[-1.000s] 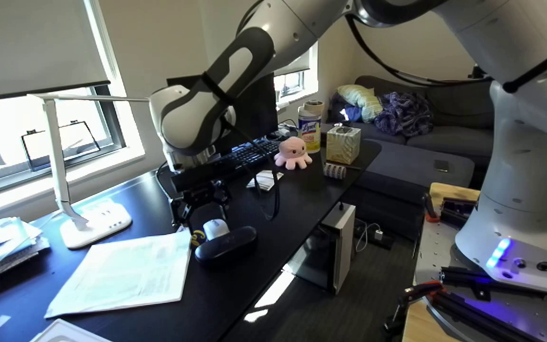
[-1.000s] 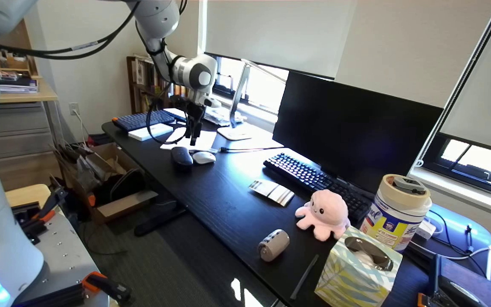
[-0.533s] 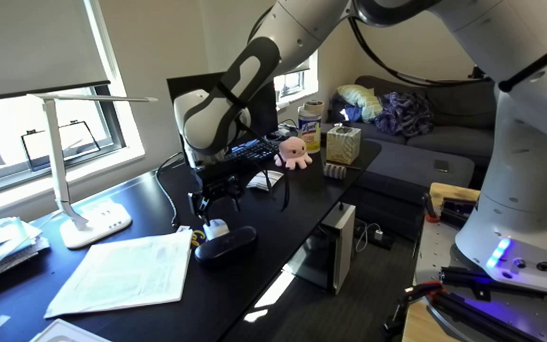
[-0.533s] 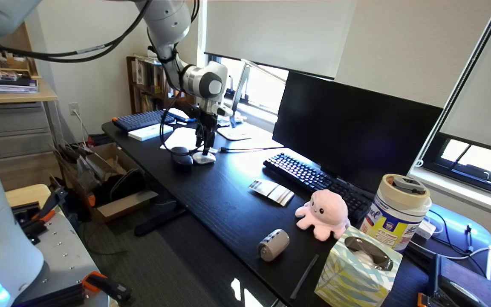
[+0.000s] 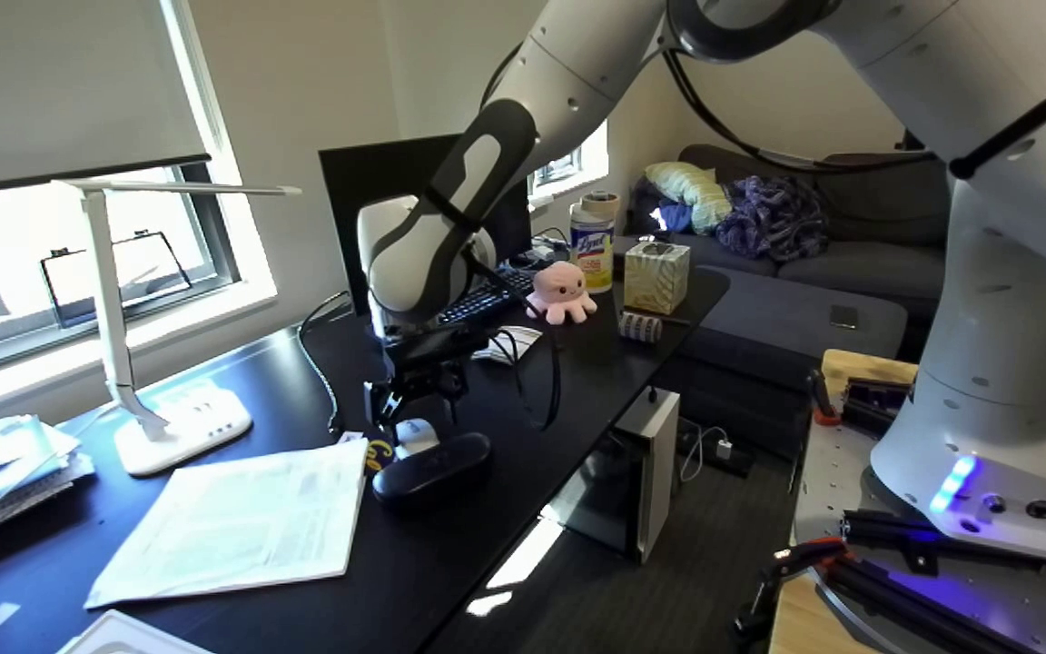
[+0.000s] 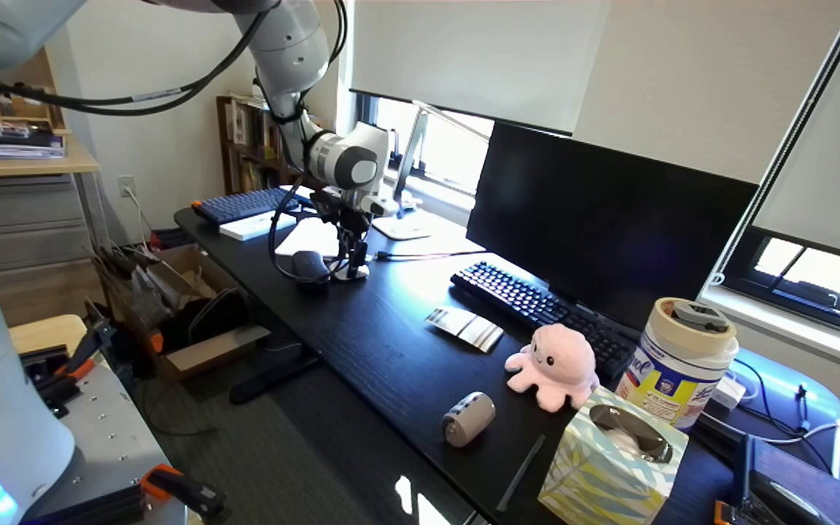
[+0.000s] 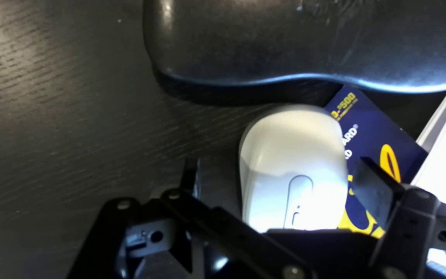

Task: Move the white mouse next to the coloured box

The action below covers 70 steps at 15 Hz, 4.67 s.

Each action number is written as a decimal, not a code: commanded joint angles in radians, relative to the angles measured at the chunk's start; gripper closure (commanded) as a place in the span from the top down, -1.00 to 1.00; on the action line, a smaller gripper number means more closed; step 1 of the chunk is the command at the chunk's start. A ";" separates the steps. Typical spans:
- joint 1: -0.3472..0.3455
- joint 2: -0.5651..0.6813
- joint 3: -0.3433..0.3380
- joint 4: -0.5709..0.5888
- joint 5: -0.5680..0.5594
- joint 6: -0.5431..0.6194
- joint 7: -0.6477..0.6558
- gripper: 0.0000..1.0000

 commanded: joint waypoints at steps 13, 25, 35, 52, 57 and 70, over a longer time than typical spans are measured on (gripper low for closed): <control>-0.013 -0.004 0.026 -0.017 0.088 0.043 -0.012 -0.25; -0.081 -0.375 -0.024 -0.307 -0.088 0.072 -0.341 -0.26; -0.194 -0.530 -0.023 -0.428 -0.131 0.117 -0.585 0.24; -0.471 -0.832 -0.327 -0.830 -0.610 0.151 -0.687 -0.26; -0.573 -0.810 -0.387 -0.811 -0.642 0.175 -0.812 0.24; -0.581 -0.643 -0.334 -0.773 -0.301 0.316 -1.065 -0.26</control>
